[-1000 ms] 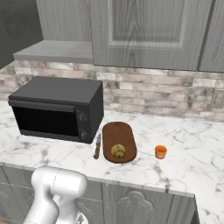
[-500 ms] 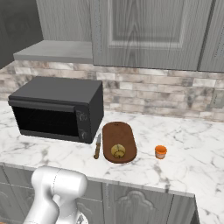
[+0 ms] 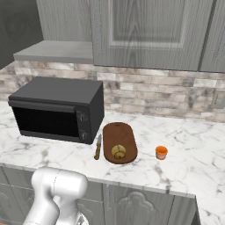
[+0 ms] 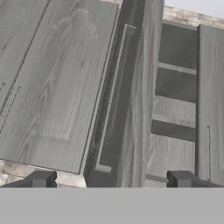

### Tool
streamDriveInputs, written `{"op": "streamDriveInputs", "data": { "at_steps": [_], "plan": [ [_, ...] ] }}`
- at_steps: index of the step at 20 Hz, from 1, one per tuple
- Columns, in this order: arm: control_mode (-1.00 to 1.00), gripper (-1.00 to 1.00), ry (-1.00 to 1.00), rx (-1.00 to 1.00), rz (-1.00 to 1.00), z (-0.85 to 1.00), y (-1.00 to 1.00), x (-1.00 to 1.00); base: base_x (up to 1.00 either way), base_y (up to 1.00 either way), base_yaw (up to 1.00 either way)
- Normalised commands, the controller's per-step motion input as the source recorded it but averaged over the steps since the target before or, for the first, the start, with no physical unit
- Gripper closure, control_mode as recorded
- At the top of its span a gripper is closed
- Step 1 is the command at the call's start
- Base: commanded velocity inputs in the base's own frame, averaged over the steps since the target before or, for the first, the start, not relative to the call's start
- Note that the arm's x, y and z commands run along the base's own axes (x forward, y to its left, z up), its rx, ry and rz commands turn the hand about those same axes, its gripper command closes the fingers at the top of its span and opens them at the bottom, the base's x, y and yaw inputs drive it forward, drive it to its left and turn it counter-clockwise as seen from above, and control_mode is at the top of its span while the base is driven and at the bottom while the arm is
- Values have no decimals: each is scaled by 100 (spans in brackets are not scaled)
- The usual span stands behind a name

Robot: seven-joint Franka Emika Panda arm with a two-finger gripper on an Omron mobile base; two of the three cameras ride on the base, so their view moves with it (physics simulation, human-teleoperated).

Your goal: Pick the bread, place it on the cutting board, pick the jam, place it on the counter, and close the cabinet.

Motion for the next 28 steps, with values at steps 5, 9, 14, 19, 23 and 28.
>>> {"op": "streamDriveInputs", "data": {
  "at_steps": [5, 9, 14, 19, 23, 28],
  "plan": [
    [-100, -100, 0, 0, -1, 0, 28, 0, 0, 0, 0],
    [-100, -100, 0, 0, -5, 0, 24, 0, 0, 0, 0],
    [-100, -100, 0, 0, -8, 0, 12, 0, 0, 0, 0],
    [-100, -100, 0, 0, -11, 0, 5, 0, 0, 0, 0],
    [-100, -100, 0, 0, -10, 0, 1, 0, 0, 0, 0],
    [-100, -100, -4, 0, -8, 0, 0, 5, 0, 0, 0]
  ]
}}
